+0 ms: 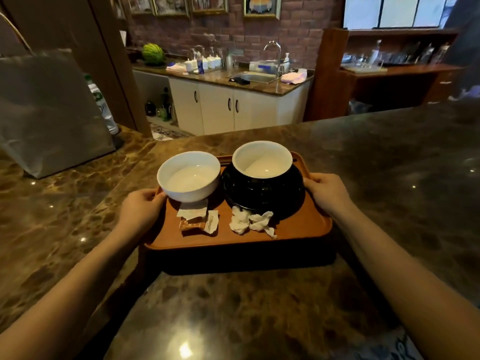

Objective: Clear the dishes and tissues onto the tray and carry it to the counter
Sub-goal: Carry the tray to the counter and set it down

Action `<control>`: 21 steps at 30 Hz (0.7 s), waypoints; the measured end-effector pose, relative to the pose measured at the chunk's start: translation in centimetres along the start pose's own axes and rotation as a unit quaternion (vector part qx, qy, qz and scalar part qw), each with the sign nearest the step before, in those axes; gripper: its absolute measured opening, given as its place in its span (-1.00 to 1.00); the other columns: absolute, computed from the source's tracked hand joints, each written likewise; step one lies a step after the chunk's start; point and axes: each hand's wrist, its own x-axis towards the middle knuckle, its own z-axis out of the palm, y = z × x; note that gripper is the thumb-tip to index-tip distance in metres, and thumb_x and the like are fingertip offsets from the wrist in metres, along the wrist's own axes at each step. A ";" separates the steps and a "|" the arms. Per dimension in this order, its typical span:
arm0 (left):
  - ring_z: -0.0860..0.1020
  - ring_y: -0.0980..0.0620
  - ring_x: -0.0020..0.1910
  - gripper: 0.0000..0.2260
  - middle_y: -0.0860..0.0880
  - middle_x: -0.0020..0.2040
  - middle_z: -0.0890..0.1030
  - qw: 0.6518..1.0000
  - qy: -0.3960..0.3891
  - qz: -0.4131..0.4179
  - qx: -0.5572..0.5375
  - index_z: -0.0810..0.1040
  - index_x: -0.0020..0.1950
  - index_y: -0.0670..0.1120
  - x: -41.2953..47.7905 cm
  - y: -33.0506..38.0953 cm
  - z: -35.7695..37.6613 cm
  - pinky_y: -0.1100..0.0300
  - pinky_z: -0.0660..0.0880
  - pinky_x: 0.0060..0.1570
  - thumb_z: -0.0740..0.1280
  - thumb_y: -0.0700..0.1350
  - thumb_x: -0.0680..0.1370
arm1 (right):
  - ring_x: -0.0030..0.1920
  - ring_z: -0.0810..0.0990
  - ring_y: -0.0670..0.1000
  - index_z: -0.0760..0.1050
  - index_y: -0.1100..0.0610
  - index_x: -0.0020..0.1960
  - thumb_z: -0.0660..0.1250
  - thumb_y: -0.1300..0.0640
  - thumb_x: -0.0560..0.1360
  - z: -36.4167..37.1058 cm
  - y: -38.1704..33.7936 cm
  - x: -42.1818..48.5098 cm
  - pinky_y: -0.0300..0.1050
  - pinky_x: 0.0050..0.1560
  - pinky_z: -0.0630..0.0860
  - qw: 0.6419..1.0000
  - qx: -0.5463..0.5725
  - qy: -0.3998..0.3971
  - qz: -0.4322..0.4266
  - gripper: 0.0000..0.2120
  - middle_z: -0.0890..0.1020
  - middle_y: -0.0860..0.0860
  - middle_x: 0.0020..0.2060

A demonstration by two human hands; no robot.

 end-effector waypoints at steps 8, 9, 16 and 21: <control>0.45 -0.01 -0.40 -0.70 -0.09 -0.39 0.53 0.999 0.016 -0.012 0.041 0.54 -0.32 -0.12 6.9 0.6 4.3 0.15 0.35 -0.41 0.19 -0.07 0.57 | -0.27 0.50 0.18 0.41 0.20 -0.35 0.18 0.07 0.56 1.3 -0.1 9.5 0.00 -0.23 0.40 0.994 -0.096 0.003 -0.045 -0.65 0.48 0.17 -0.38; 0.48 -0.03 -0.37 -0.71 -0.11 -0.35 0.57 0.999 0.019 -0.017 0.044 0.56 -0.27 -0.14 7.6 0.8 4.8 0.12 0.39 -0.35 0.18 -0.07 0.57 | -0.27 0.52 0.20 0.43 0.22 -0.33 0.17 0.06 0.56 1.5 -0.1 10.4 0.03 -0.23 0.42 0.993 -0.109 0.004 -0.050 -0.65 0.49 0.19 -0.37; 0.53 -0.09 -0.20 -0.73 -0.18 -0.12 0.64 0.992 0.040 -0.022 0.121 0.60 0.00 -0.20 12.6 1.4 7.8 0.09 0.44 -0.20 0.16 -0.09 0.58 | -0.28 0.53 0.12 0.34 0.03 -0.41 0.12 0.04 0.58 3.0 0.3 17.0 -0.10 -0.34 0.38 0.973 -0.217 -0.001 -0.081 -0.63 0.48 0.02 -0.42; 0.52 -0.10 -0.21 -0.72 -0.18 -0.13 0.63 0.974 0.054 -0.026 0.218 0.59 0.00 -0.18 14.9 1.2 8.7 0.08 0.48 -0.24 0.14 -0.06 0.57 | -0.23 0.56 0.10 0.47 0.06 -0.24 0.08 0.02 0.59 4.5 1.1 19.7 -0.12 -0.30 0.43 0.952 -0.294 -0.004 -0.087 -0.69 0.56 0.03 -0.32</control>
